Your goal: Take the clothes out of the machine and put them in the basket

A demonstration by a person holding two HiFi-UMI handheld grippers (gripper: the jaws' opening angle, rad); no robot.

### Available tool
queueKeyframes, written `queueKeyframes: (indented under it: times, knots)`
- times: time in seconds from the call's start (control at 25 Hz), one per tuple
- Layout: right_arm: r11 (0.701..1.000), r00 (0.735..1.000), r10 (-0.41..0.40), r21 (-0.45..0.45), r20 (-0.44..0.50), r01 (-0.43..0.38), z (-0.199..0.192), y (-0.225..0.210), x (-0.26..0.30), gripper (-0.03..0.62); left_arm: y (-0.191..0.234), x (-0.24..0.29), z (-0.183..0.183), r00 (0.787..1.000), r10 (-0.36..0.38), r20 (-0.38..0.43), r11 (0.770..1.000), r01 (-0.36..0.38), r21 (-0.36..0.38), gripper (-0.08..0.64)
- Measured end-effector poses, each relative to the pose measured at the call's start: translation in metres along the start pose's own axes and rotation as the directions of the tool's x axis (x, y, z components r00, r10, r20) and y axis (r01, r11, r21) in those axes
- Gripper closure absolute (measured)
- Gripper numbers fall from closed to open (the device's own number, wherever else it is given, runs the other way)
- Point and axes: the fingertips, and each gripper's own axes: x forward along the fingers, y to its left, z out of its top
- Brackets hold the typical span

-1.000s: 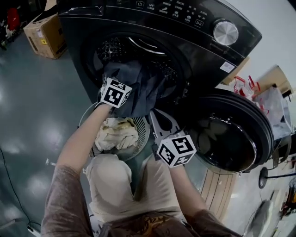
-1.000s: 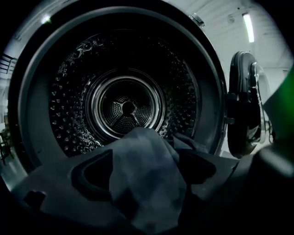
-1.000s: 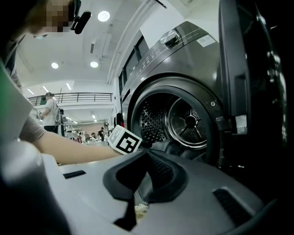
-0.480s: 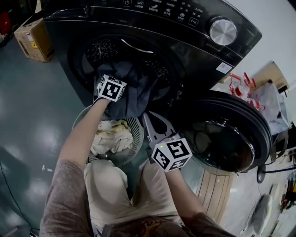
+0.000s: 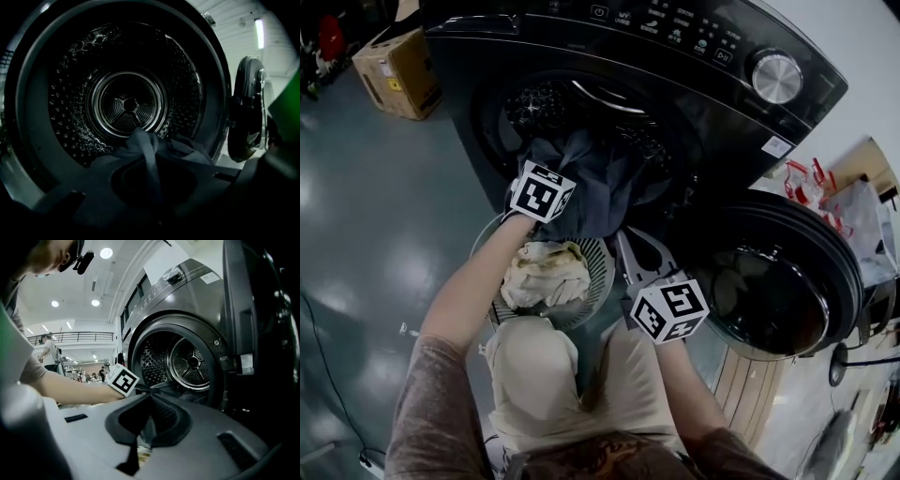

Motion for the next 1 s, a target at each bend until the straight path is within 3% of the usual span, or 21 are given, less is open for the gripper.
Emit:
queueKeyframes:
  times: [0.28,0.52,0.72,1.0]
  knots:
    - [1.0,1.0,0.022,-0.004,0.001,-0.022,0.002,0.006,0.001,0.597,-0.025,-0.061,-0.005,0.998,-0.063,0.025,0.996,0.064,-0.068,0.551]
    - [0.998,0.999,0.051,-0.021,0.002,-0.051,0.006,0.011,0.005,0.597,-0.054,-0.123,-0.009,0.995,-0.097,0.031,0.992,0.099,-0.073,0.551]
    - [0.996,0.997,0.073,-0.05,-0.011,-0.073,0.007,0.011,0.006,0.597,-0.076,-0.169,-0.012,0.993,-0.111,0.031,0.993,0.112,-0.026,0.551]
    - [0.993,0.994,0.107,-0.05,-0.006,-0.107,0.011,0.022,0.017,0.597,-0.096,-0.222,-0.015,0.99,-0.138,0.042,0.988,0.141,-0.063,0.551]
